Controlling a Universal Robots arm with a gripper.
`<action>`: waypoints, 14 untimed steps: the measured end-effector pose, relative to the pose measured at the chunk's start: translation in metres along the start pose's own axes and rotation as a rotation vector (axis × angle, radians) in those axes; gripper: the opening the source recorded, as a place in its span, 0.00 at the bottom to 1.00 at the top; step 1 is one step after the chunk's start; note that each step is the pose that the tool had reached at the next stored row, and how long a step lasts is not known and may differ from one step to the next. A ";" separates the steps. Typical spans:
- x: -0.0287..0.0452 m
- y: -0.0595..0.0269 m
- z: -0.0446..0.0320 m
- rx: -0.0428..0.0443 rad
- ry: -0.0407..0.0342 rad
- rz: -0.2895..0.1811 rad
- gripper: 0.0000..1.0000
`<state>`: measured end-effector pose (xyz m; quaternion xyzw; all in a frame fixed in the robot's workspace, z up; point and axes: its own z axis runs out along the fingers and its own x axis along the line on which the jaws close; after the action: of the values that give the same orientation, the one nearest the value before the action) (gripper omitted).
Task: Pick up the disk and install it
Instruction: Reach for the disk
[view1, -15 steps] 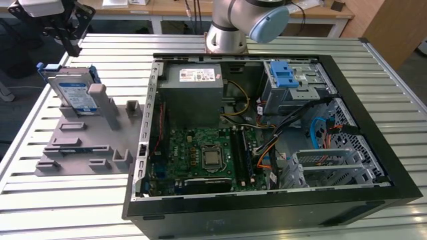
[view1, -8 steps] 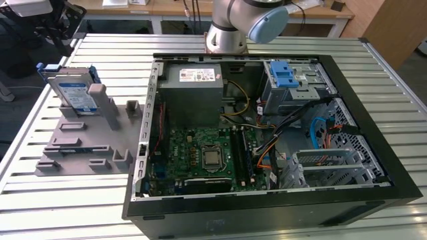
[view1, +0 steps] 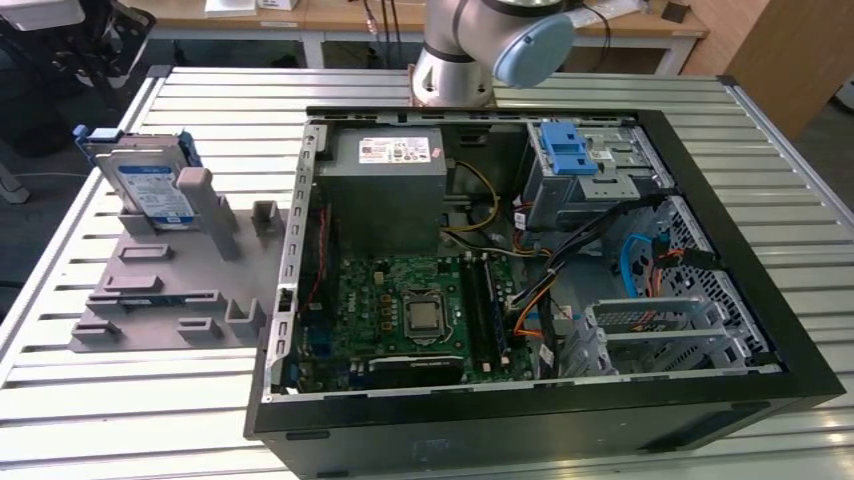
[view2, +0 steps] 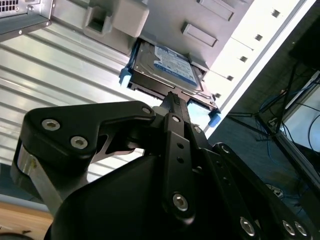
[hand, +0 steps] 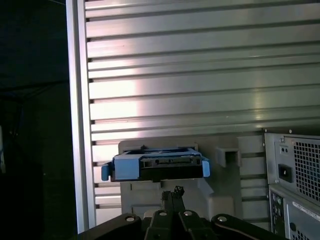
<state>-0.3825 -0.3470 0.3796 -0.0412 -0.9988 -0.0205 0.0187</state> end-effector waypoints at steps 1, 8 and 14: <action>0.0022 0.0008 0.0003 0.0001 0.0001 0.000 0.11; 0.0172 0.0038 0.0028 0.0002 0.0002 0.000 0.11; 0.0285 0.0041 0.0046 0.0001 0.0002 0.000 0.11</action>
<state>-0.4107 -0.3404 0.3762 -0.0412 -0.9988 -0.0204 0.0187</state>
